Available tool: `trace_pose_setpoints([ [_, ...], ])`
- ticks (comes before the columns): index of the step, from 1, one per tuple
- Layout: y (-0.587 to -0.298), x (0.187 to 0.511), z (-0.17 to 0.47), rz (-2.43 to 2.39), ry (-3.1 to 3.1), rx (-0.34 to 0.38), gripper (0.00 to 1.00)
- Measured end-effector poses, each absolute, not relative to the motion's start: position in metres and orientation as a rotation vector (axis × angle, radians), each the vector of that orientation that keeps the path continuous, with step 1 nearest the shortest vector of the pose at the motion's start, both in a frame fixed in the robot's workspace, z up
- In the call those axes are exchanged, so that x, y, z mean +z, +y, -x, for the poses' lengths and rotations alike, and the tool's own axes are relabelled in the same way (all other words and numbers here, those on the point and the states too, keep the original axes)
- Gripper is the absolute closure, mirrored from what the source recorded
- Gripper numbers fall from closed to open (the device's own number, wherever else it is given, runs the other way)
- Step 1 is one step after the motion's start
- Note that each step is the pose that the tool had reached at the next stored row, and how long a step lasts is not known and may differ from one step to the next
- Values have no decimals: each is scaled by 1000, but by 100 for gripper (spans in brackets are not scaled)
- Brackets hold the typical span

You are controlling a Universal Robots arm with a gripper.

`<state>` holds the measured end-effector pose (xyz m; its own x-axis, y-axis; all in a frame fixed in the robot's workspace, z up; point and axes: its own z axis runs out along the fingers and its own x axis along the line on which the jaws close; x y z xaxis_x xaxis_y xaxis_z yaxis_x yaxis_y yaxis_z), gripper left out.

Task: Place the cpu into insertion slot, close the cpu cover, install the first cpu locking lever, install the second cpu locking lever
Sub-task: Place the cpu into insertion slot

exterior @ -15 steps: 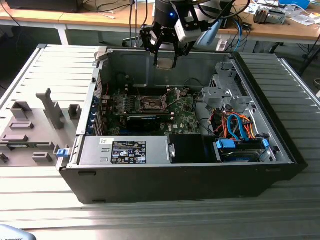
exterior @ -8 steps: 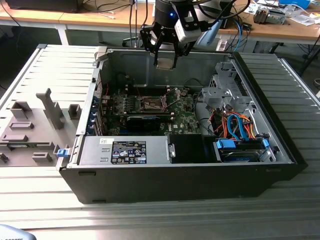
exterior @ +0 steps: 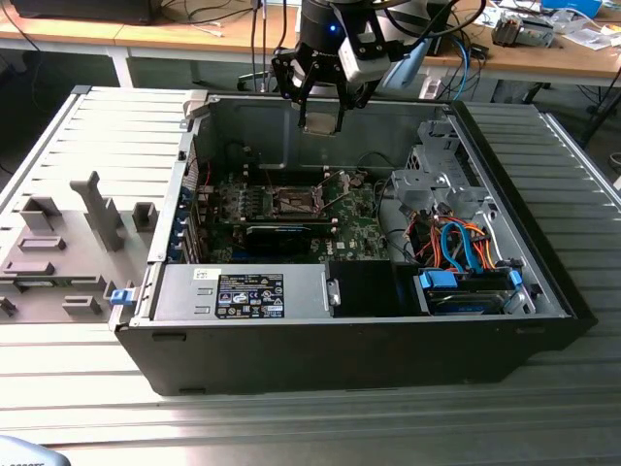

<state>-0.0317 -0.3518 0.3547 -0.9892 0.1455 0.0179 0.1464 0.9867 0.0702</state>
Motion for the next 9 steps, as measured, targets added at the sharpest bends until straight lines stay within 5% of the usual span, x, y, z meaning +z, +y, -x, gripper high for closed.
trace_pose_setpoints([
  [9, -352, 355, 32, 240, -3118, -112, 45],
])
